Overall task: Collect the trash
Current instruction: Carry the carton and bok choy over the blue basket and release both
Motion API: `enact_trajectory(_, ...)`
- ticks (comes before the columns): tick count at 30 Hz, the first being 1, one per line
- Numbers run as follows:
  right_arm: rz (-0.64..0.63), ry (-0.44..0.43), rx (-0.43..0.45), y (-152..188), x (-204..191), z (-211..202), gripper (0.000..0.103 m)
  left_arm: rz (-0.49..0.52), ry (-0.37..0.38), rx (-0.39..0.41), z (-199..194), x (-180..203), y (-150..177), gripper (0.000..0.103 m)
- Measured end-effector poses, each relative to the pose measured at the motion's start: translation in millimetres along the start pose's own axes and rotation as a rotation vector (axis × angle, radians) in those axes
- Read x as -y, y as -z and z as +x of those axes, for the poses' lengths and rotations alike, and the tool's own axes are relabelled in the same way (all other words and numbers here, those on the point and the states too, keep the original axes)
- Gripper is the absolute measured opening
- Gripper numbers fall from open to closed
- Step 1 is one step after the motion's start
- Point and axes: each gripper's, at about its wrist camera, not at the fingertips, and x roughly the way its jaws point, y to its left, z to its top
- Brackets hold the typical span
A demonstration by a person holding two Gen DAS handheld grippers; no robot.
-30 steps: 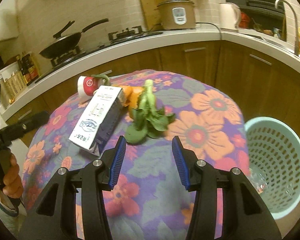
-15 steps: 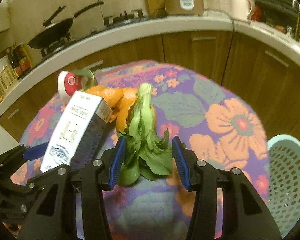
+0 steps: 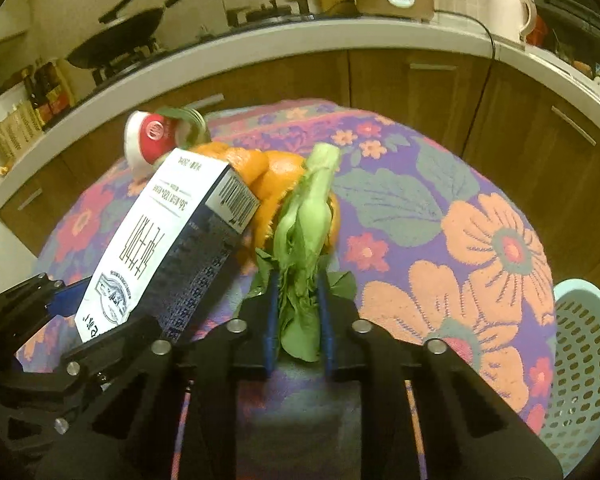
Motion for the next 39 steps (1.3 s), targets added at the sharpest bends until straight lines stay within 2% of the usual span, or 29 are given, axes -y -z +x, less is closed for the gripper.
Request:
enact_trajectory(9, 0.052, 0.009, 0.115, 21, 28, -59, 0.013, 0.021, 0.102, 0.059, -24, 29, -19, 0.05)
enact_trajectory(18, 0.182, 0.142, 0.186, 60, 113, -117, 0.013, 0.138, 0.181, 0.041, -10, 106, -36, 0.05)
enact_trajectory(26, 0.357, 0.23, 0.189, 109, 200, -143, 0.013, 0.247, 0.253, -0.031, 34, 193, -41, 0.05)
enact_trajectory(33, 0.427, 0.263, 0.157, 135, 236, -138, 0.013, 0.276, 0.307, -0.124, 79, 240, -30, 0.05)
enact_trajectory(39, 0.465, 0.263, 0.12, 146, 255, -125, 0.013, 0.28, 0.325, -0.181, 107, 257, -22, 0.051)
